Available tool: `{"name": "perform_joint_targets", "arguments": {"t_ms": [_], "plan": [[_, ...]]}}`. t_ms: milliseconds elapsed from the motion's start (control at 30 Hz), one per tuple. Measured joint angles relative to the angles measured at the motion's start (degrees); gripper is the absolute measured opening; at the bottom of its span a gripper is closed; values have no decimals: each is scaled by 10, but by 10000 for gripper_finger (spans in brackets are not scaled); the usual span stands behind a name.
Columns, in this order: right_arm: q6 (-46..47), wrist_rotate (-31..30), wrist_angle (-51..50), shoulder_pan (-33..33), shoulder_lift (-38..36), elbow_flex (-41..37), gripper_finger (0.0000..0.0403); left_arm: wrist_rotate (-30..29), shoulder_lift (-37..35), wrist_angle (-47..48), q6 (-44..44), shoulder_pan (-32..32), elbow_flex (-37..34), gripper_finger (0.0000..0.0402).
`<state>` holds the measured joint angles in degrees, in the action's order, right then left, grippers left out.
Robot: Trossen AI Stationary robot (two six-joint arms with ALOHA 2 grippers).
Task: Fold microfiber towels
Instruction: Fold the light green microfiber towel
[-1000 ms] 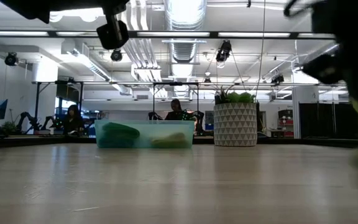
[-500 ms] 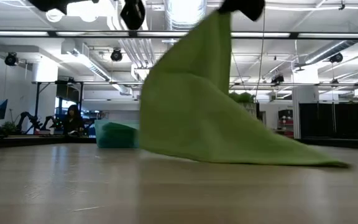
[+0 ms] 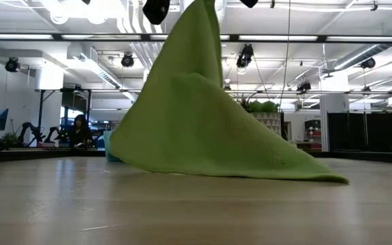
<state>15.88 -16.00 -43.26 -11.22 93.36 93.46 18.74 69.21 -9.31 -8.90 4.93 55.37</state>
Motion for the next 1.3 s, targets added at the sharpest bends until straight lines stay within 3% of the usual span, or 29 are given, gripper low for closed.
{"name": "perform_joint_targets", "arguments": {"t_ms": [267,400,633,833,1000,1300], "plan": [[30,-73,-37,11,20,43,9,-14,4,54,-83,0,-2,228],[34,-78,-37,22,18,54,9,-53,8,90,-103,-1,-4,228],[16,-77,-37,31,18,66,9,-58,44,110,-130,-1,-4,228],[6,-77,-50,34,17,78,9,-60,82,196,-129,-2,-5,226],[2,-77,-72,34,15,93,9,-60,96,248,-88,-2,-5,198],[4,-78,-94,34,-1,97,9,-52,96,302,-47,-2,-30,112]]}}
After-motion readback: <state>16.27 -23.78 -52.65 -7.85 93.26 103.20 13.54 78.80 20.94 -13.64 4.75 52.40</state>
